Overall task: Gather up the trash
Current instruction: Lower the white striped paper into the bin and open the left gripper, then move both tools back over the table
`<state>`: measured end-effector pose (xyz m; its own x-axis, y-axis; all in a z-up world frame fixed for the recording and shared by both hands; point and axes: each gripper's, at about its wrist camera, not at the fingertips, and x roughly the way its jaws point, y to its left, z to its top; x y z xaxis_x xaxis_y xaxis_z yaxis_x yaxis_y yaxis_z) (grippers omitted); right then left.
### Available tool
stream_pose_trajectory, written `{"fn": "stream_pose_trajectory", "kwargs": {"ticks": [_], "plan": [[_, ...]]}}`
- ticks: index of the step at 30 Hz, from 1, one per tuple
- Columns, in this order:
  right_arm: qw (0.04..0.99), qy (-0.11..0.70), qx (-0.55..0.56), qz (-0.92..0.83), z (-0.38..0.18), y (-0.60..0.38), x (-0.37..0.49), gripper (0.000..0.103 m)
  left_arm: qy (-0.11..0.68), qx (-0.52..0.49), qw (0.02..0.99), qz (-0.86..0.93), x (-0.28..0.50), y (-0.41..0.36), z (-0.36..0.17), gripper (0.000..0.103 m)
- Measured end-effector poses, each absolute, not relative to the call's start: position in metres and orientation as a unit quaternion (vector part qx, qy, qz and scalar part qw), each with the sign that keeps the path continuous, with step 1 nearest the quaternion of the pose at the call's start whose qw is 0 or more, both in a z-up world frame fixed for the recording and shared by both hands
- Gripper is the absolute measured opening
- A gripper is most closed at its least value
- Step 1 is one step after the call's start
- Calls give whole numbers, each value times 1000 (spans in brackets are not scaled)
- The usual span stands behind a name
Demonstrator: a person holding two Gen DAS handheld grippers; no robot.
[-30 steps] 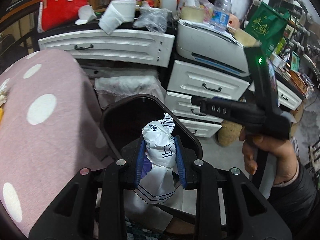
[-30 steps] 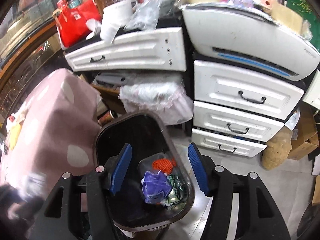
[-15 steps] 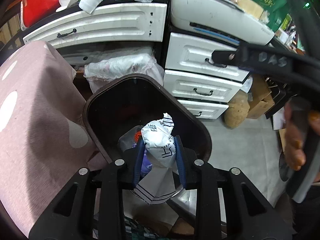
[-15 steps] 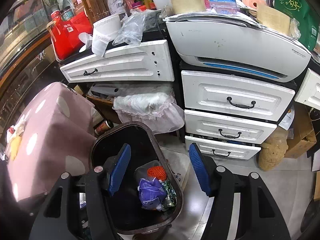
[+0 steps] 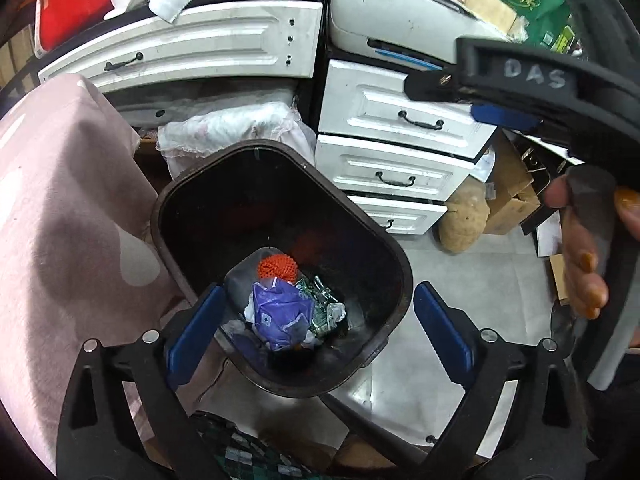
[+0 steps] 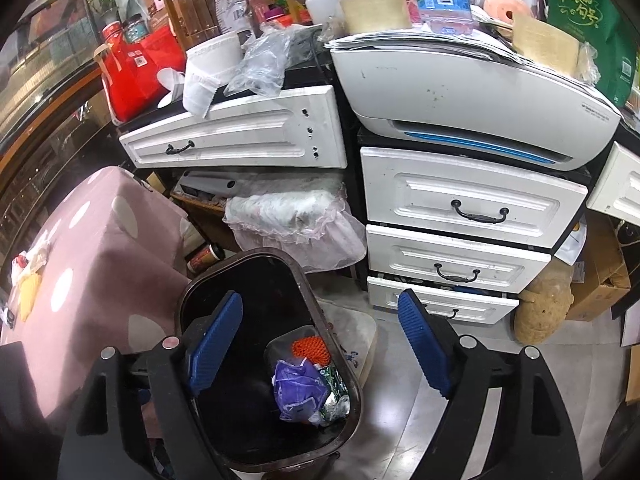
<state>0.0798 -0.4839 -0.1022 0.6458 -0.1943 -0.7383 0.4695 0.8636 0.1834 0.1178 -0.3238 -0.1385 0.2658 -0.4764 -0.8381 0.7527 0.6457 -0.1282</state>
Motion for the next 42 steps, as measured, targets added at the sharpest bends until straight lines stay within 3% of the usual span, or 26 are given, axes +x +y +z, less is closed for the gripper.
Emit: {"fn": "stream_pose_trajectory", "kwargs": {"ticks": [23, 26, 42], "plan": [[917, 369, 127, -79, -69, -407, 101, 86, 318, 106, 883, -329, 96, -220, -35, 97], [925, 361, 108, -46, -59, -383, 107, 90, 317, 92, 893, -305, 104, -196, -28, 97], [928, 341, 17, 147, -38, -237, 167, 91, 346, 2, 933, -98, 167, -26, -31, 97]]}}
